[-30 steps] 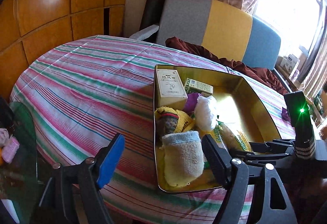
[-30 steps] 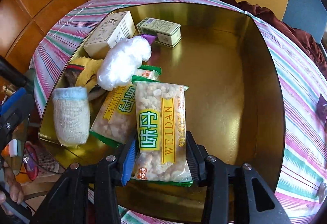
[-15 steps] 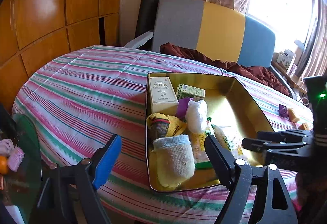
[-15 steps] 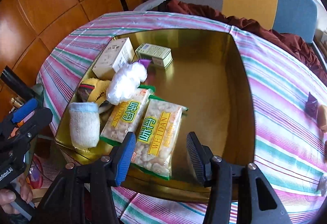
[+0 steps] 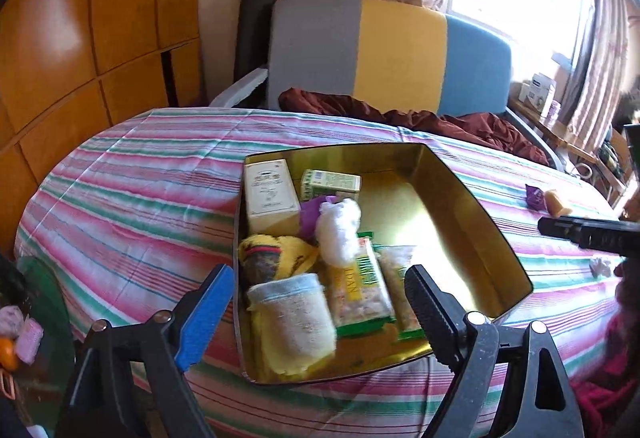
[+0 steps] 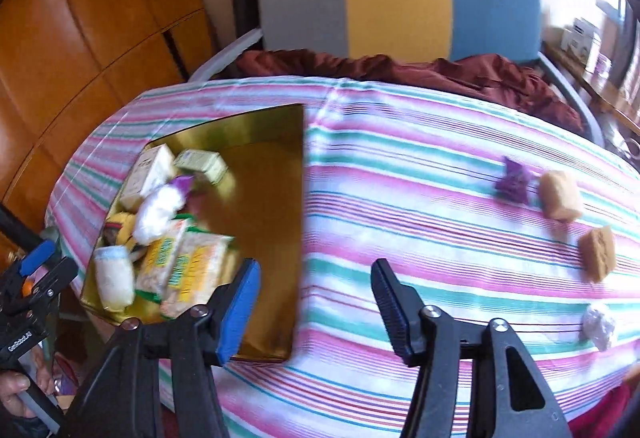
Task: Organize objects
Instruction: 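Grasp a purple candy with the left gripper while the right gripper reaches toward the sponge cakes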
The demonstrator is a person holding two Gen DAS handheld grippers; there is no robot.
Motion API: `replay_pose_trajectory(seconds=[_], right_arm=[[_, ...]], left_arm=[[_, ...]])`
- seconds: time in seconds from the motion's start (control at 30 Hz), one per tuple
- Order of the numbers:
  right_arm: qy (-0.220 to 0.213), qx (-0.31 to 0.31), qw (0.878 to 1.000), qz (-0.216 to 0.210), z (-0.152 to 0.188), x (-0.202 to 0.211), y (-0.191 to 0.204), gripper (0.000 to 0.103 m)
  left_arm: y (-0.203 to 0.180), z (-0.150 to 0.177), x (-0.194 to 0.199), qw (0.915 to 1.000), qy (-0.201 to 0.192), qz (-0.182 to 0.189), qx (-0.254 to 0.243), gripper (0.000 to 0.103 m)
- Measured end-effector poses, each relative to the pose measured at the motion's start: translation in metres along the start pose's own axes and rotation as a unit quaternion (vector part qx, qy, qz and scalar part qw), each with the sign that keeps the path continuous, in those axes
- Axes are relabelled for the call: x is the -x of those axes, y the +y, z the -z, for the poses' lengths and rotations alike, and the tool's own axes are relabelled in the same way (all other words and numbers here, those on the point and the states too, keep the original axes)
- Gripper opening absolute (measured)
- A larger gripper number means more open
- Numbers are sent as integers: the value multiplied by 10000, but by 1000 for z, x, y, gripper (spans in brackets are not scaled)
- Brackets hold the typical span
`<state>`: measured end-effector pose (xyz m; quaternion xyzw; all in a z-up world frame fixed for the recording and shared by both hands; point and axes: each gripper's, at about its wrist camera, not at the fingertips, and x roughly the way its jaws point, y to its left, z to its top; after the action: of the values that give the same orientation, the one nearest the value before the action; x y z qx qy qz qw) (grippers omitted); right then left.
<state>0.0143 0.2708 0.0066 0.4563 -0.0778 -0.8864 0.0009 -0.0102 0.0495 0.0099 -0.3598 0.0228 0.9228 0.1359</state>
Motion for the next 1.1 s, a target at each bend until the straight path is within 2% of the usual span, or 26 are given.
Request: replay_pose_trajectory(seconds=[0.23,0.37,0.47,0.57,0.67,0.73,0.83,0.93,1.1], right_arm=[[-123,-735,9956,575,-5,17,-87,69],[-357,-1532,9822,1026,-2,35,-155,71],[-623,-2357,9586,1469,9,50,-211,71],[-867,-3122,9285,1814,28,62,-258,71],[-1001,-3949,8951,1812,55,69,-293,71],[-1215,-4431,8733,1623,67,77,-308,71],[-1505,-4741,8513,1670,78,90,-316,71],[-1494,-4929,8444,1472,84,89,-321,72],[-1358,-4871,8532,1279,79,80,-318,72]], left_arm=[[-32,-14,-7,9987,143,389,-295,89],[-52,-22,-9,9973,76,543,-478,87],[-68,-28,-16,9956,157,695,-610,87],[-87,-34,-22,9935,238,806,-773,88],[-110,-39,-29,9907,279,928,-953,88],[-126,-44,-34,9886,330,1047,-1029,89],[-150,-52,-44,9850,406,1241,-1125,89],[-177,-60,-56,9818,504,1346,-1240,89],[-215,-75,-82,9760,827,1674,-1120,89]])
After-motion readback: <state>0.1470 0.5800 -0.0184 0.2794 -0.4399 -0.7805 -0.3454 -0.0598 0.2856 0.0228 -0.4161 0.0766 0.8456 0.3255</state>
